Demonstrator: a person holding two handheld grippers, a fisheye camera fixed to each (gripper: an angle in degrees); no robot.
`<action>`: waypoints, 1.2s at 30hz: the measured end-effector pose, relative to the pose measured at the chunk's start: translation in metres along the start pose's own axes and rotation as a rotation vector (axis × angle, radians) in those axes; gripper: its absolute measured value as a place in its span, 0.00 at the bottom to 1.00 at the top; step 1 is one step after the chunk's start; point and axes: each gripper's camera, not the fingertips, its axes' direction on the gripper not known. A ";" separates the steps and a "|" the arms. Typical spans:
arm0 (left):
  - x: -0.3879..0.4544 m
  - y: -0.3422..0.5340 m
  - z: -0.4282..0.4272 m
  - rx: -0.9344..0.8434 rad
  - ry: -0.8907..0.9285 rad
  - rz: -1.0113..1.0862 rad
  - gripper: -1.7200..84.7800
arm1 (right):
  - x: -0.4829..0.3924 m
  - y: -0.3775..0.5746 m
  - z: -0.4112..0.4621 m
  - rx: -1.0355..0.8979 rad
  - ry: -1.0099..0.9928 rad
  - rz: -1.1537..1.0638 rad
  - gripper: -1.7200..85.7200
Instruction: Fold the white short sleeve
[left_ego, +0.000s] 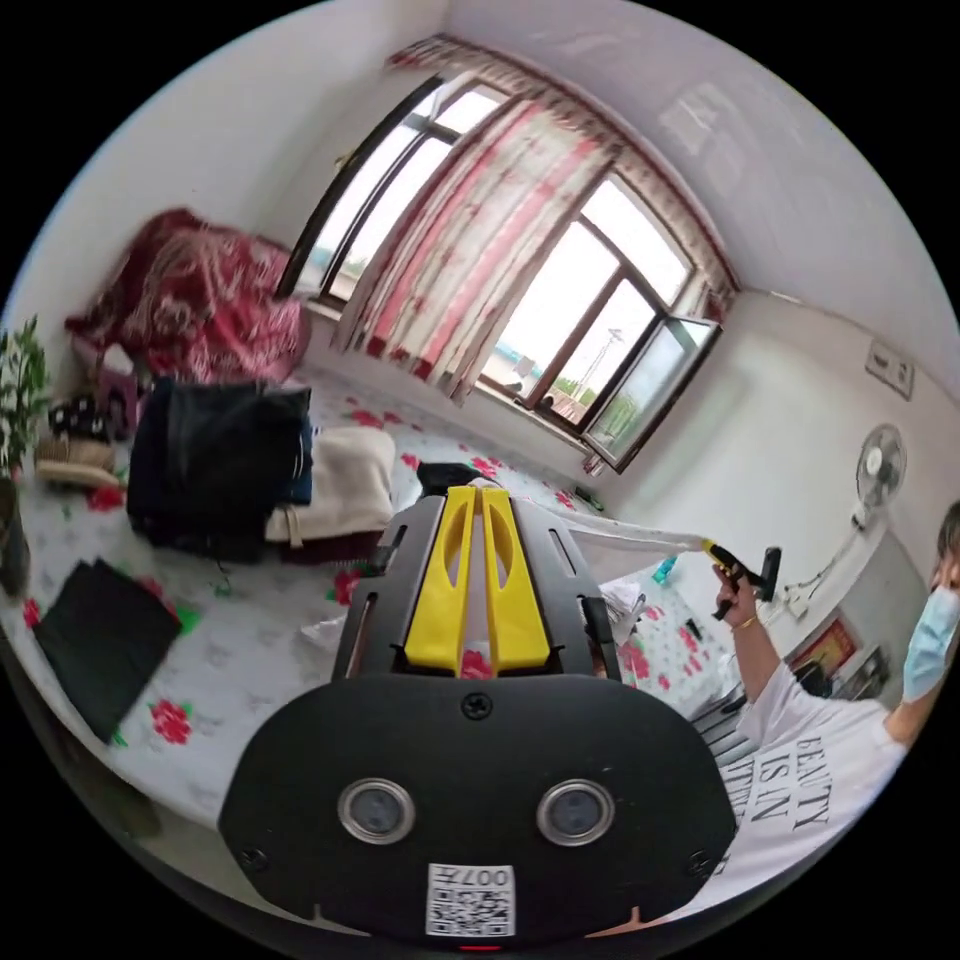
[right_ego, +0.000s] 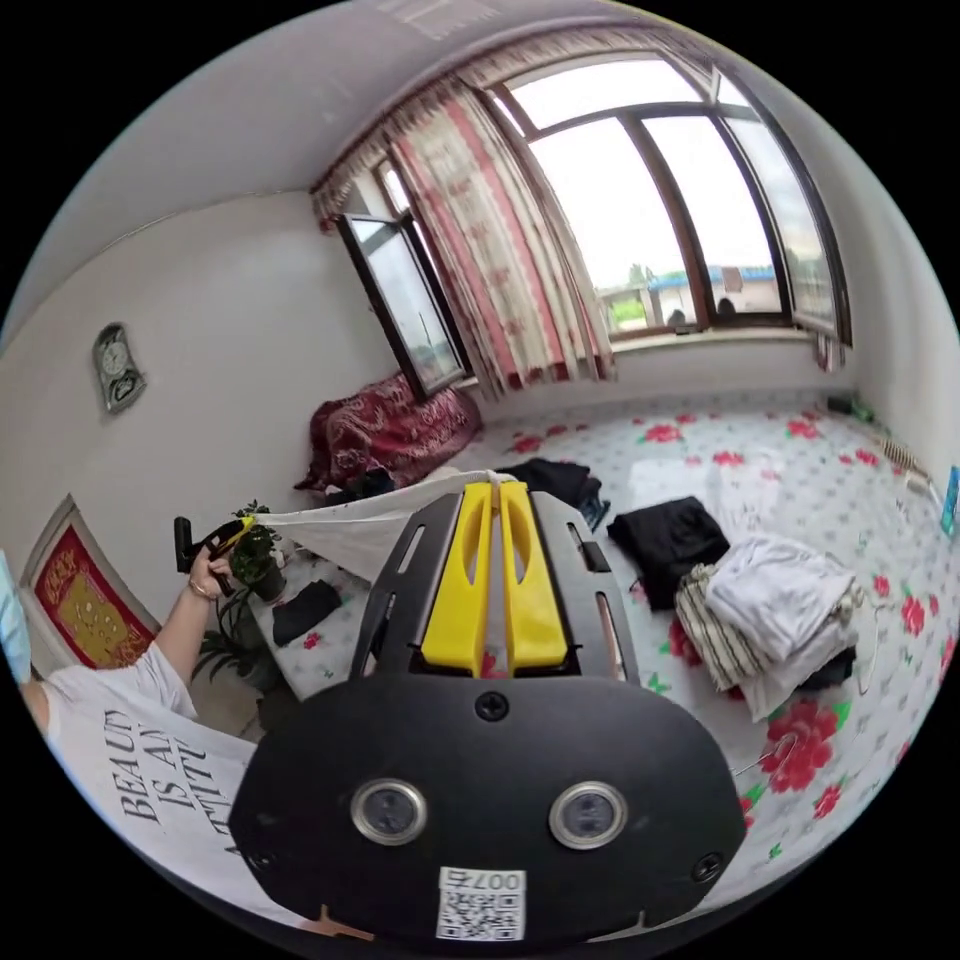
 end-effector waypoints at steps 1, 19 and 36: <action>0.011 0.000 -0.017 0.024 0.006 0.044 0.01 | -0.010 0.004 -0.018 0.038 -0.007 -0.037 0.02; -0.057 0.264 -0.049 -0.436 -0.067 -0.333 0.01 | 0.041 0.310 0.017 -0.516 0.025 0.205 0.02; -0.114 0.167 0.086 -0.497 -0.091 -0.409 0.02 | 0.149 0.273 0.153 -0.584 -0.054 0.364 0.02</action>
